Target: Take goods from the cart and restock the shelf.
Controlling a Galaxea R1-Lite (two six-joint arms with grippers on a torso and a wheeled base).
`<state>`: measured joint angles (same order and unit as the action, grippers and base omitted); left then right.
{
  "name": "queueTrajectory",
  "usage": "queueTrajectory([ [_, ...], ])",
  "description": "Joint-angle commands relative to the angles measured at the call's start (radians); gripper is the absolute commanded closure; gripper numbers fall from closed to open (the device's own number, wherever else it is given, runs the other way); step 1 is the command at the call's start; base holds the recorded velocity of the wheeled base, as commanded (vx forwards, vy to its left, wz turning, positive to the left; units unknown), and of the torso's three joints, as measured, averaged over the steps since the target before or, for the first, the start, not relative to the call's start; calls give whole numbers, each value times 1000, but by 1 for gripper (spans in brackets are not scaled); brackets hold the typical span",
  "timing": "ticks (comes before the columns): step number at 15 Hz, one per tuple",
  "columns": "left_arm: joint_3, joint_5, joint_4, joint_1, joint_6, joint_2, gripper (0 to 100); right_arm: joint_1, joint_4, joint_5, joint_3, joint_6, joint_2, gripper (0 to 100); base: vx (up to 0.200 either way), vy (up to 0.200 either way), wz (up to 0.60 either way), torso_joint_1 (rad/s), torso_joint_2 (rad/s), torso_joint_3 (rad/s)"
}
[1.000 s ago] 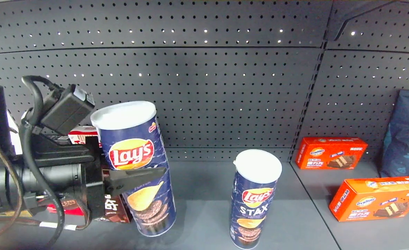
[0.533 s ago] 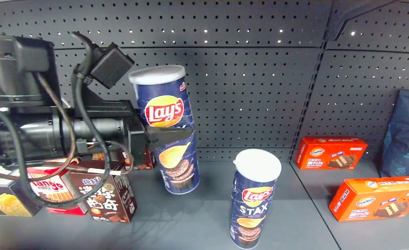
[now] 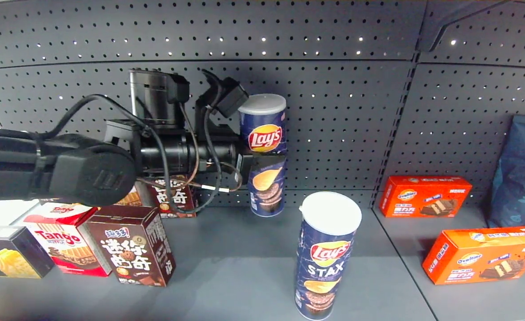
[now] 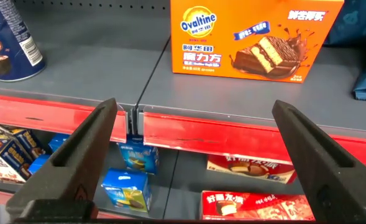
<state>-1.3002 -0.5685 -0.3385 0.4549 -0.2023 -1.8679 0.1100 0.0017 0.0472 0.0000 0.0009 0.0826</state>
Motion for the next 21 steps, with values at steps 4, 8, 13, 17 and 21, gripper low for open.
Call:
queueTrajectory([
  [4, -151, -1, 4, 2, -31, -229, 100, 0, 0, 0, 0, -1, 5, 0, 0, 0, 0, 0, 0, 0],
  [8, -192, 1, 3, 10, -29, -287, 100, 0, 0, 0, 0, 1, 5, 0, 0, 0, 0, 0, 0, 0],
  [13, -203, 1, 0, 25, -29, -315, 100, 0, 0, 0, 0, 1, 5, 0, 0, 0, 0, 0, 0, 0],
  [17, -208, 1, -2, 33, -28, -333, 100, 0, 0, 0, 0, -1, 5, 0, 0, 0, 0, 0, 0, 0],
  [21, -209, 1, -20, 47, -23, -333, 100, 0, 0, 0, 0, 1, 5, 0, 0, 0, 0, 0, 0, 0],
])
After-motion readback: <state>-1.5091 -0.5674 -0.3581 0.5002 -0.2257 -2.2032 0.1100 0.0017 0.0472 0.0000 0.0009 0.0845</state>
